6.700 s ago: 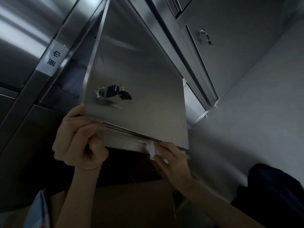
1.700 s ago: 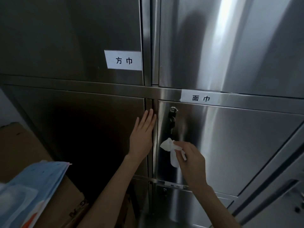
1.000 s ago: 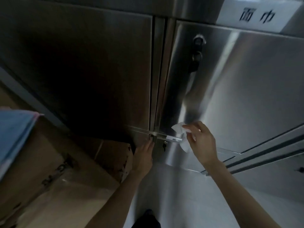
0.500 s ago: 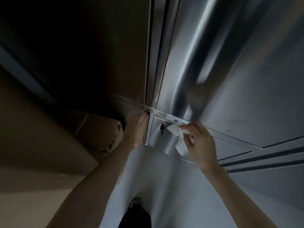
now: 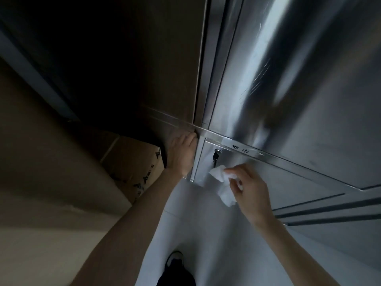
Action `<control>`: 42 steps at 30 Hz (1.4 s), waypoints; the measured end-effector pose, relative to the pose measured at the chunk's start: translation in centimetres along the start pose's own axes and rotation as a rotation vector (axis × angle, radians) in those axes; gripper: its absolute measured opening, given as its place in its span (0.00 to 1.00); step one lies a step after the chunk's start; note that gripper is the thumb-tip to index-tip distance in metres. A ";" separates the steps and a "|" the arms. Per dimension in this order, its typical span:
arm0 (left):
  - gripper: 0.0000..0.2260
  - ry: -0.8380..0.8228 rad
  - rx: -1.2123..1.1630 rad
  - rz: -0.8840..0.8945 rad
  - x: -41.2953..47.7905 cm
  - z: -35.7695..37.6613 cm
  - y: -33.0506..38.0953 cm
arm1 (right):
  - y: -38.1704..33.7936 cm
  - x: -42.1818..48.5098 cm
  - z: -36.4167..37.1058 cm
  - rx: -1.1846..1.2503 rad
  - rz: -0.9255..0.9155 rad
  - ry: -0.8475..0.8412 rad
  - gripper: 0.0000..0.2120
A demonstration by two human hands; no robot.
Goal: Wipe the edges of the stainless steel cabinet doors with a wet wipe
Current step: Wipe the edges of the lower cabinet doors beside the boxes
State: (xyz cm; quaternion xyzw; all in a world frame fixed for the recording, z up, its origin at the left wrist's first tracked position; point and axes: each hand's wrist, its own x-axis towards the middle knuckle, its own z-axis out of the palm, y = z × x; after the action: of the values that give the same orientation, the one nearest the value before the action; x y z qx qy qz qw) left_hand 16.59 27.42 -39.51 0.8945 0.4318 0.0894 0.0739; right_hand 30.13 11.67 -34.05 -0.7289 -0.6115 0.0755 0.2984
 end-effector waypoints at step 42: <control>0.14 0.504 -0.752 0.014 -24.9 14.2 4.6 | 4.0 -16.2 18.0 0.296 -0.791 0.791 0.07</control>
State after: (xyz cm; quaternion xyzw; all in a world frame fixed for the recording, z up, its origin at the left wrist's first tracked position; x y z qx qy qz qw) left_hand 7.99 4.23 -54.79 0.7587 0.3679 0.4554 0.2859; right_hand 21.07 2.34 -54.88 -0.3684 -0.6623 -0.2351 0.6085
